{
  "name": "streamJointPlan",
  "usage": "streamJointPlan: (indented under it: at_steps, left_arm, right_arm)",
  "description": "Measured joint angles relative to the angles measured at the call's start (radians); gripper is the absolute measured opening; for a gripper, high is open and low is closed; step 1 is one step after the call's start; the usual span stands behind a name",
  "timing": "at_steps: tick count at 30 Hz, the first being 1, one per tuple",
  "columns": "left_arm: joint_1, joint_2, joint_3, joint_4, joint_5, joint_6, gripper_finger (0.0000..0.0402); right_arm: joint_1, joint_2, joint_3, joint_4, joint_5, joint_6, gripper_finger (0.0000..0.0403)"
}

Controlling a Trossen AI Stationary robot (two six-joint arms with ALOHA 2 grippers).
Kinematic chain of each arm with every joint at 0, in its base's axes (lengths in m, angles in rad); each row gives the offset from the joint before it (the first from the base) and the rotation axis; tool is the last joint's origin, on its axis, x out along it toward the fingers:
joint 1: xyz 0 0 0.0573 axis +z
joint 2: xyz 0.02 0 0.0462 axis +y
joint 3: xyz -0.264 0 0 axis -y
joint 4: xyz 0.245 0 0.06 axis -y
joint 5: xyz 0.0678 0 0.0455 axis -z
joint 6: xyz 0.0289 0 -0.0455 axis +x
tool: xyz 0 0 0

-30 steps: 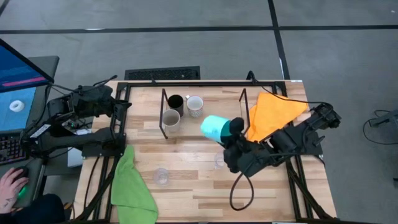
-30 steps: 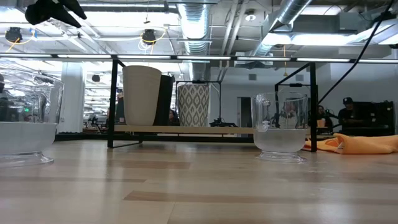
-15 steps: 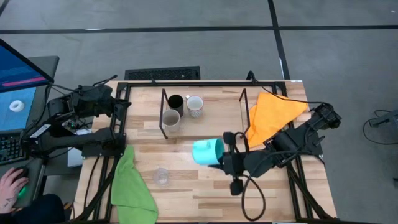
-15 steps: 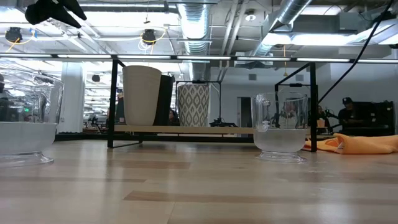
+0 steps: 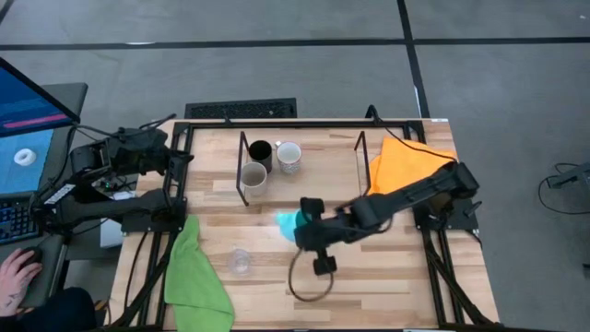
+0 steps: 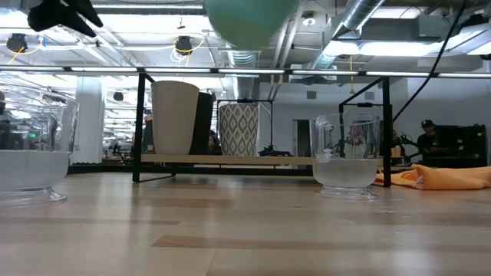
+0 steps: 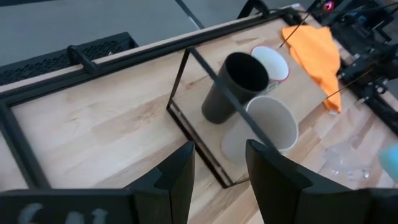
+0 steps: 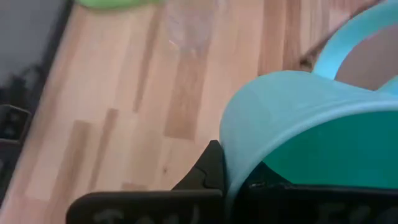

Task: Stack small to large cups/mugs on shelf
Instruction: Put the blue mug on the shelf

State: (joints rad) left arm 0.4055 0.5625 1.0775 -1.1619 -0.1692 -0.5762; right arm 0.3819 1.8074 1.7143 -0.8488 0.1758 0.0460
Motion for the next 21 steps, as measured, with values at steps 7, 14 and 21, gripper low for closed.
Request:
streamJointPlan:
  at_steps: [7, 14, 21]
  left_arm:
    - [0.0, 0.0, 0.0, -0.038, 0.0, 0.0, 0.0135]
    - [0.0, 0.0, 0.0, -0.038, 0.002, 0.0, 0.0135]
    - [0.0, 0.0, 0.0, -0.038, 0.006, 0.0, 0.0135]
  right_arm:
    - [-0.089, 0.086, 0.0, -0.141, -0.1, 0.041, 0.0012]
    - [-0.136, 0.129, 0.001, -0.171, -0.188, 0.026, 0.0012]
    - [-0.171, 0.13, 0.001, -0.168, -0.226, -0.033, 0.0012]
